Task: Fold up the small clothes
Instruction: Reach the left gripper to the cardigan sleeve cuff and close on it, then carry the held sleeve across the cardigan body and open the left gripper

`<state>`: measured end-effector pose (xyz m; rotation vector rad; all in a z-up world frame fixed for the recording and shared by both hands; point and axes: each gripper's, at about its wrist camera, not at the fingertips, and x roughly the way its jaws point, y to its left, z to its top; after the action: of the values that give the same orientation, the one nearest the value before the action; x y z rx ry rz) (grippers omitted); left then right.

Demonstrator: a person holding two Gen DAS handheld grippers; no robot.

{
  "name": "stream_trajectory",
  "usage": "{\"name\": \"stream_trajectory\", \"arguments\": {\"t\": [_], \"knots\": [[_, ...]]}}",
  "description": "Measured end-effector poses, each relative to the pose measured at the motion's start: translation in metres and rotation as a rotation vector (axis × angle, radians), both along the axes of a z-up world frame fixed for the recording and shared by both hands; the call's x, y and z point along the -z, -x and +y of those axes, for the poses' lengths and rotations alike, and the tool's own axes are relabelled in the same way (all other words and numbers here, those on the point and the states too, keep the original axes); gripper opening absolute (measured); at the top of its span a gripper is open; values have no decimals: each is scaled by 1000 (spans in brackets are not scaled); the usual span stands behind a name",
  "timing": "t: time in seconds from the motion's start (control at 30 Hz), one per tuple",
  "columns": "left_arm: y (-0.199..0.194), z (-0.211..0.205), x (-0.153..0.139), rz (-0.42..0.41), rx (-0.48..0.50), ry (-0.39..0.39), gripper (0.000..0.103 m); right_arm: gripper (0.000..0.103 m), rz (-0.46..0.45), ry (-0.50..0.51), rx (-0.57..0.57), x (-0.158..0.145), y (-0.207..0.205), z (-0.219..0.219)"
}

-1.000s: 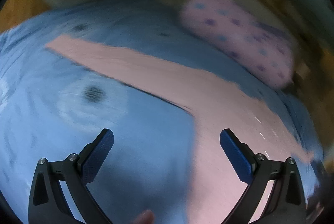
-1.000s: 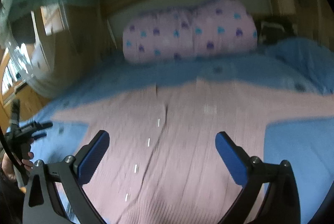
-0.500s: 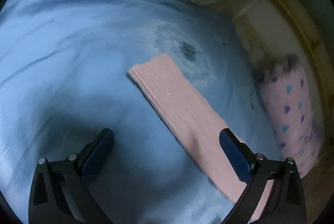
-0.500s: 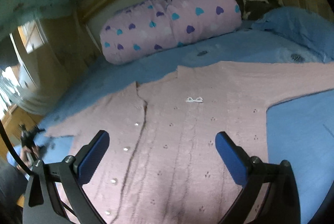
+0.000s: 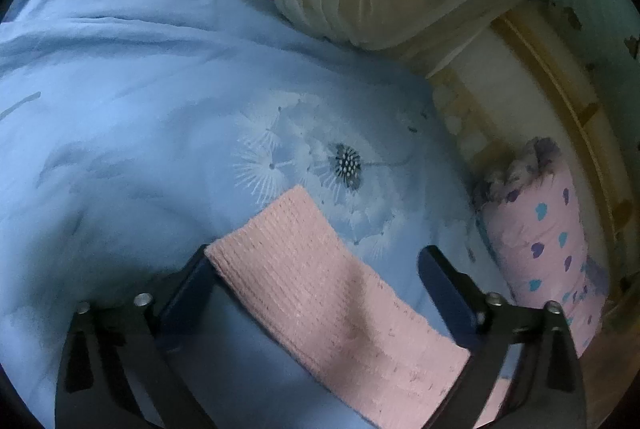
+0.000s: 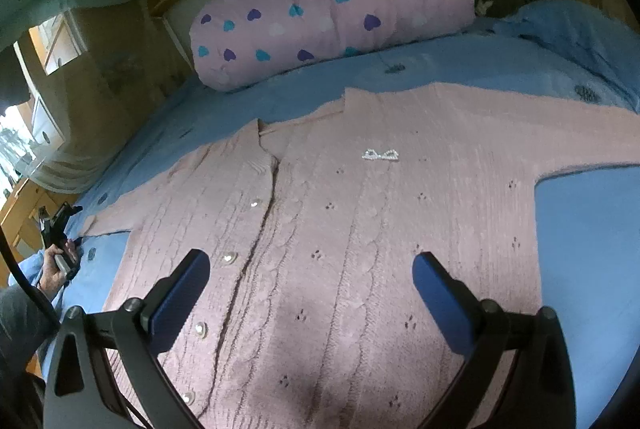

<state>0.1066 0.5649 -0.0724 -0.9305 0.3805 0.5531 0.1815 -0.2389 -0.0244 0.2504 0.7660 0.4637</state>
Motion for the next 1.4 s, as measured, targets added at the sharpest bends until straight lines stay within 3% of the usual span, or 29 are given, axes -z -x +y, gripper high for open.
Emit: {"name": "stream_trajectory", "arguments": {"t": [0.07,0.13,0.23,0.3,0.37,0.5,0.63,0.8,0.87,1.0,1.17,1.4], "knots": [[3,5,1,-20,-16,14,73,103,6,-6,3,1,-1,-1],[9,11,4,-38,-40,40,51,103,11,-11,-1,2,-1,-1],[18,18,10,-52,-76,96,27,103,18,-12,-11,3,0,0],[23,22,14,-65,-104,133,18,103,19,-8,-19,4,0,1],[26,25,17,-83,-116,162,17,103,18,-2,-24,4,1,3],[25,24,15,-54,-110,144,6,103,27,14,-29,6,1,5],[26,20,3,-78,-106,140,4,103,45,19,-29,7,-1,6],[7,-16,-56,-110,-54,39,4,103,1,66,2,-3,-7,2],[-4,-37,-76,-154,-21,44,4,103,-45,140,87,-12,-12,-6],[-33,-101,-120,-229,49,11,4,103,-127,246,188,-35,-31,-34],[-79,-199,-153,-224,155,-42,4,103,-225,390,271,-58,-51,-73],[-131,-335,-168,-223,316,-105,4,103,-158,295,299,-61,-62,-125]]}}
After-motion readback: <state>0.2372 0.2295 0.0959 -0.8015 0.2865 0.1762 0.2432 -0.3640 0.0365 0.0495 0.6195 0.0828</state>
